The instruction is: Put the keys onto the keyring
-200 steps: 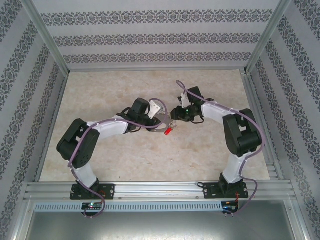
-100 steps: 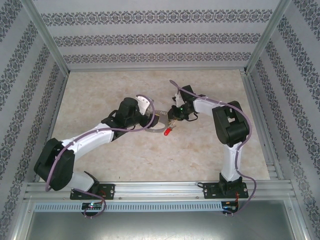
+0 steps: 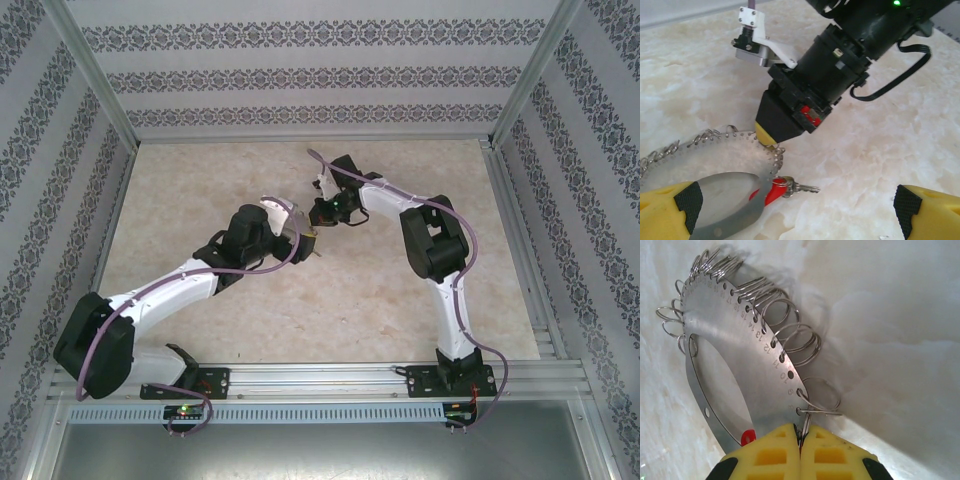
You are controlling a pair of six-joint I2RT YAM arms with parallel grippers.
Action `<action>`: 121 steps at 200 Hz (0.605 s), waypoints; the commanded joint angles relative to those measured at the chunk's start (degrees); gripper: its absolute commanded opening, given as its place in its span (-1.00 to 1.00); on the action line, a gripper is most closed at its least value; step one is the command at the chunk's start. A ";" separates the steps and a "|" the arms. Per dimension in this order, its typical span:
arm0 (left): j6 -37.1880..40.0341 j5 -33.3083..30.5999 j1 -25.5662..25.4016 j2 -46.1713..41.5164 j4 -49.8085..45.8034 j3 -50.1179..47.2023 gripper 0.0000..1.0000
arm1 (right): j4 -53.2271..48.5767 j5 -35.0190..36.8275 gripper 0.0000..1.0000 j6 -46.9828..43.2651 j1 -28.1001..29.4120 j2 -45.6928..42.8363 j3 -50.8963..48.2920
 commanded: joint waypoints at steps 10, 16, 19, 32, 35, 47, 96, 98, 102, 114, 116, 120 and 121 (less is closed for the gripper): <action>-2.49 -4.83 -0.69 -0.57 1.06 0.11 1.00 | -2.78 2.16 -1.00 -6.46 1.47 -4.26 -2.17; -2.64 -5.43 -0.69 -0.72 0.61 0.39 1.00 | -2.84 2.53 -1.00 -7.45 1.68 -5.39 -3.44; -2.68 -5.70 -0.69 -0.86 0.33 0.56 1.00 | -2.77 2.78 -1.00 -7.82 1.74 -6.13 -4.09; -3.14 -7.11 -0.69 -1.50 0.03 0.80 1.00 | -0.48 4.22 -1.00 -9.18 2.23 -10.17 -8.95; -3.24 -7.45 -0.69 -1.63 0.07 0.75 1.00 | 0.25 4.54 -1.00 -9.47 2.34 -11.22 -10.08; -3.08 -7.91 -0.69 -2.44 0.74 0.37 1.00 | 2.17 5.09 -1.00 -9.63 2.63 -15.41 -14.54; -3.60 -10.67 -1.09 -4.46 -2.10 0.98 1.00 | 6.06 6.09 -1.00 -8.90 5.68 -38.53 -32.40; -3.60 -10.67 -1.12 -4.53 -2.22 0.97 1.00 | 5.90 6.14 -1.00 -8.80 5.83 -39.54 -33.14; -3.68 -10.88 -1.17 -4.56 -2.45 1.12 1.00 | 5.49 6.32 -1.00 -8.65 5.95 -41.53 -34.25; -3.85 -11.23 -1.39 -5.05 -2.85 0.98 1.00 | 3.76 6.97 -1.00 -8.35 6.09 -46.77 -37.31; -3.82 -11.38 -1.44 -5.13 -2.84 1.04 1.00 | 3.48 7.00 -1.00 -8.31 6.13 -47.55 -37.79; -3.78 -11.38 -1.50 -5.19 -2.83 0.91 1.00 | 2.80 7.34 -1.00 -8.42 6.16 -49.05 -38.79; -3.78 -11.42 -1.49 -5.24 -2.86 0.90 1.00 | 2.68 7.33 -1.00 -8.45 6.20 -49.46 -39.03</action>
